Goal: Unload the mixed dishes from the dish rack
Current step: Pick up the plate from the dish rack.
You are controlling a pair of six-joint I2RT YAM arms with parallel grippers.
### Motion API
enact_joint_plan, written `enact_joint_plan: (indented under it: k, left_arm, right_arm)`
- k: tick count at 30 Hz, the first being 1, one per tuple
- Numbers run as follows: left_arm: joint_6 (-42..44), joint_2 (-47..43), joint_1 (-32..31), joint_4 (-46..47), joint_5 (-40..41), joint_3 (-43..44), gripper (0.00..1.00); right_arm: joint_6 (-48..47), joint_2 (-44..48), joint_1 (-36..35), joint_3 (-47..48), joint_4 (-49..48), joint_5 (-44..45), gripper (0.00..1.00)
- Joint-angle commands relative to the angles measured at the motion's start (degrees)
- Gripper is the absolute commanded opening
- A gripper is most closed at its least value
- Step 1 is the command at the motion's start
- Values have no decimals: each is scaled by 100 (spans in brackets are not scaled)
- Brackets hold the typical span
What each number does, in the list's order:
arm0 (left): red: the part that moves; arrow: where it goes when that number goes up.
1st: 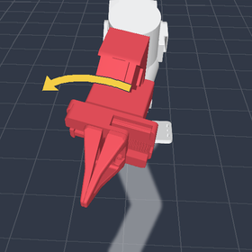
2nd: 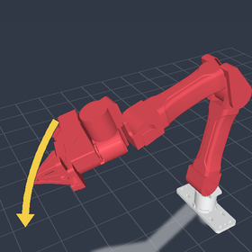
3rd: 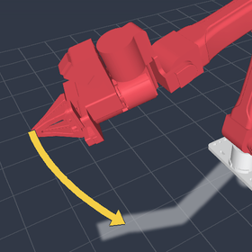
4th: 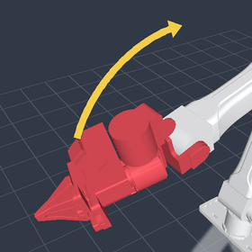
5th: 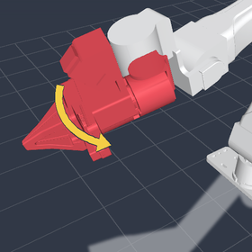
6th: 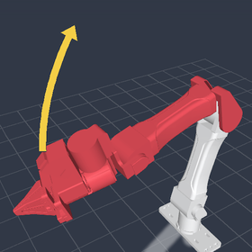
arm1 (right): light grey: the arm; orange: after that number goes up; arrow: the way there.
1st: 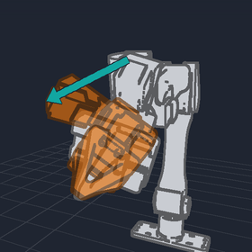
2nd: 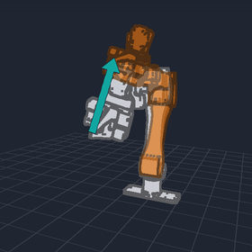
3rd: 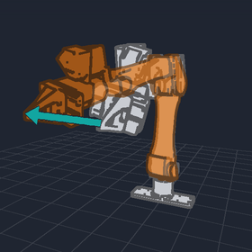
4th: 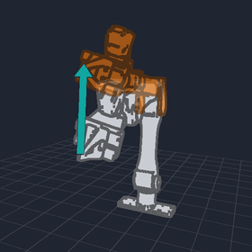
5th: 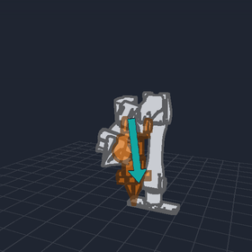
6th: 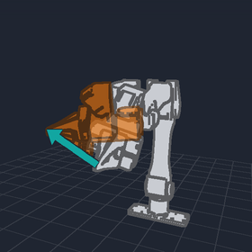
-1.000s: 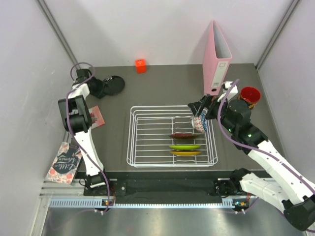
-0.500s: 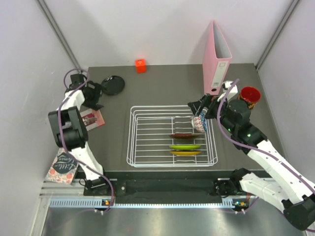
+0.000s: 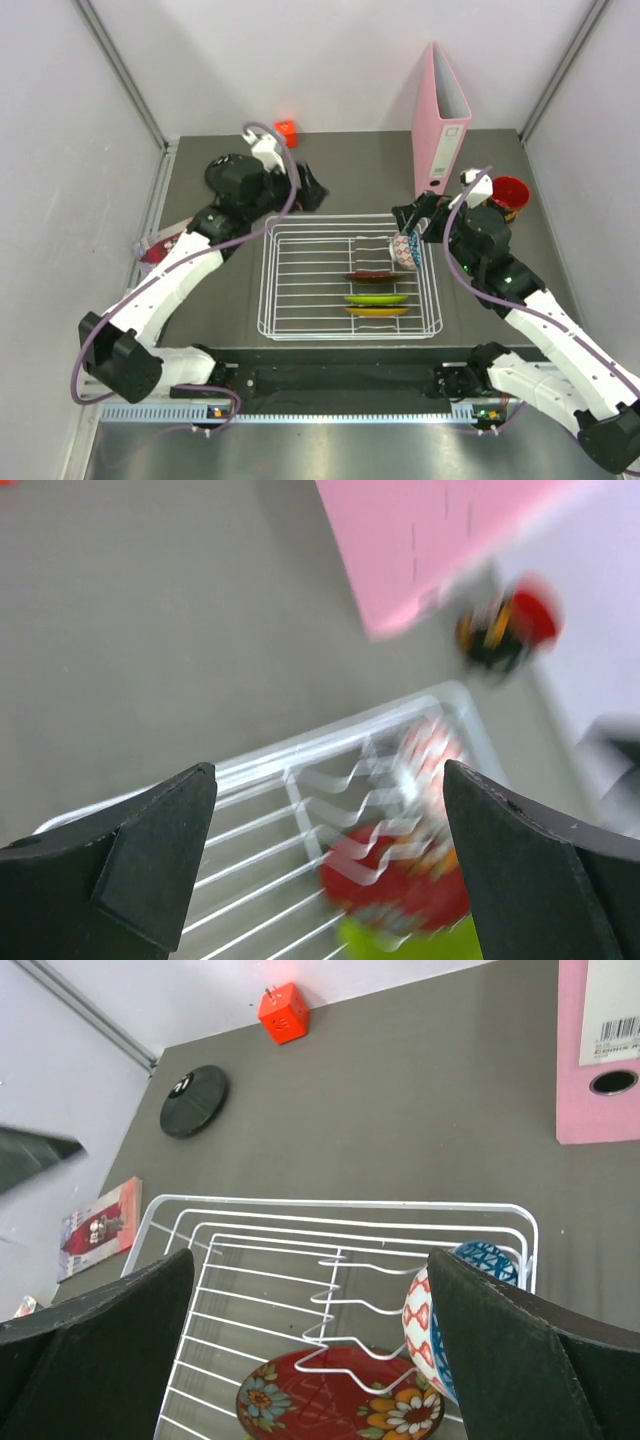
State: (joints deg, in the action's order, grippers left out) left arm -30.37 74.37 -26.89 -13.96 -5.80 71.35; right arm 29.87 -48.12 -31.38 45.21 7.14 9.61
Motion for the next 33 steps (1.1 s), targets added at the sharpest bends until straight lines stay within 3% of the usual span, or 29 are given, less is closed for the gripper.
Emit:
enact_joint_plan:
  k: [1,3,6,9,14,22,33]
  left_arm:
    - [1945,-300,-597,622,-630,-842,99]
    - [2779,-318,-912,308,-1045,-956,99]
    - [4001,-388,-1587,-18,-871,-1236,92]
    - [4696,-634,-2133,182,-607,-1710,88]
    - [5356,-853,-2390,744,-949,-2248,83]
    - [5770,-530,-2452,1219,-738,-2574,83]
    - [5850,411,-2426,1729,-1141,-2179,75]
  right_arm:
    - [-297,232,-44,305,87,14,100]
    - [-236,522,-44,190,-1,190,100]
    - [-245,786,-44,58,-98,392,100]
    - [-280,769,-44,58,-72,454,100]
    - [-210,506,-44,85,-63,375,100]
    - [-95,365,-44,-47,-248,217,100]
    - [28,285,-44,-294,-406,121,100]
